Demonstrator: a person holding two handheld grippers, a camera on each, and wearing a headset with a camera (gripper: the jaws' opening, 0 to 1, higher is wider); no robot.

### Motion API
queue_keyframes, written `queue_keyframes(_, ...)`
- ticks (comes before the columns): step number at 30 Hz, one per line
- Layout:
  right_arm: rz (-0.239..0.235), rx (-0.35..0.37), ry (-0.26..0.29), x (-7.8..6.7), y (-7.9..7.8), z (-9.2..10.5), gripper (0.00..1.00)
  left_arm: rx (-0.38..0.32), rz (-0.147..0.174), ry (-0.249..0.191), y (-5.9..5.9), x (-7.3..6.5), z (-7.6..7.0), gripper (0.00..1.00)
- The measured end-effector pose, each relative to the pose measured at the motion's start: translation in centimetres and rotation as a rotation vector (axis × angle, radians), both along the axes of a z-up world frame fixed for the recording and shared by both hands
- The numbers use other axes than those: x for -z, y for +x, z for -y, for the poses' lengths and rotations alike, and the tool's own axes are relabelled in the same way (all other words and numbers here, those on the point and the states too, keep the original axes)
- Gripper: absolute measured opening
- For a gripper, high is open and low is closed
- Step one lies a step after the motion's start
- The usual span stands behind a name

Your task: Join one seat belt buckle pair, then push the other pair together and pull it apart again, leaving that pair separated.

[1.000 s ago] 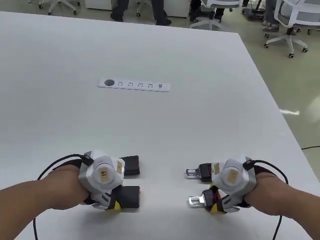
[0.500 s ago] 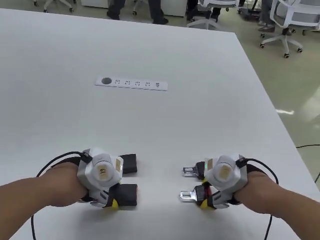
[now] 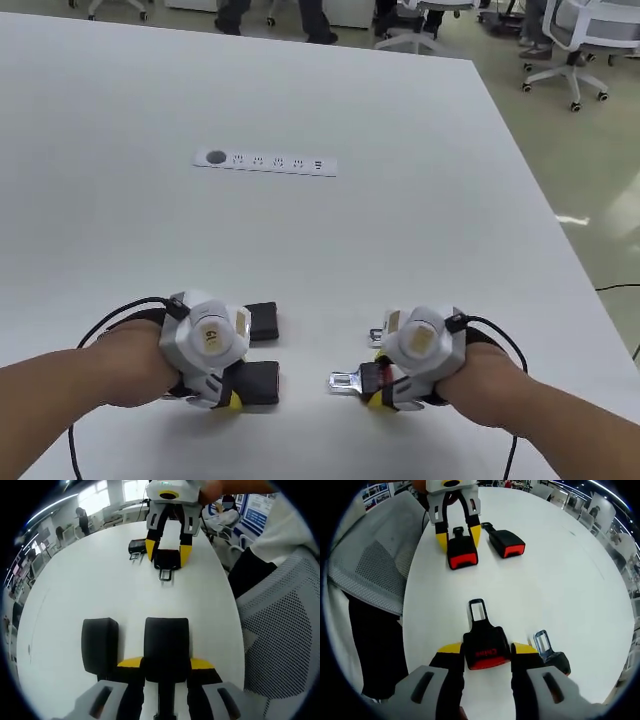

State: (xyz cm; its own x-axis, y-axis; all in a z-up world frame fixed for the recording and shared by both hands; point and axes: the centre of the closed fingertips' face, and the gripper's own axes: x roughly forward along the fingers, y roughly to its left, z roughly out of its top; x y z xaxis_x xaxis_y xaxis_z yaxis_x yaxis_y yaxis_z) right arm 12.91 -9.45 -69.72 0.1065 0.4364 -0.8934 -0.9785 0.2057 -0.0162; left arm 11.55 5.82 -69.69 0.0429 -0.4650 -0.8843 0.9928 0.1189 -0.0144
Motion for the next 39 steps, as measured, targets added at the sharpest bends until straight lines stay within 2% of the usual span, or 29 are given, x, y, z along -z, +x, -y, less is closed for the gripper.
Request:
queue_keyframes(5,0.002,0.015,0.037,0.1,0.1,-1.8,0.34,-0.001,0.000,0.006,0.0,0.0,-0.1,0.33)
queue_keyframes(11,0.024,-0.001,0.076,0.1,-0.3,-4.6,0.34,-0.003,-0.001,0.012,0.1,0.1,-0.1,0.33)
queue_keyframes(18,0.032,-0.012,0.098,0.2,-0.6,-6.6,0.34,-0.010,-0.001,0.017,0.1,0.2,-0.2,0.33)
queue_keyframes(24,0.032,-0.021,0.088,0.1,-0.6,-6.8,0.34,-0.012,-0.003,0.018,0.1,0.2,-0.2,0.33)
queue_keyframes(34,0.050,0.002,0.131,0.0,-0.8,-6.6,0.34,-0.019,-0.005,0.019,0.0,0.2,-0.2,0.33)
queue_keyframes(39,0.058,0.000,0.128,0.0,-0.7,-6.7,0.34,-0.024,-0.005,0.018,0.1,0.3,-0.2,0.33)
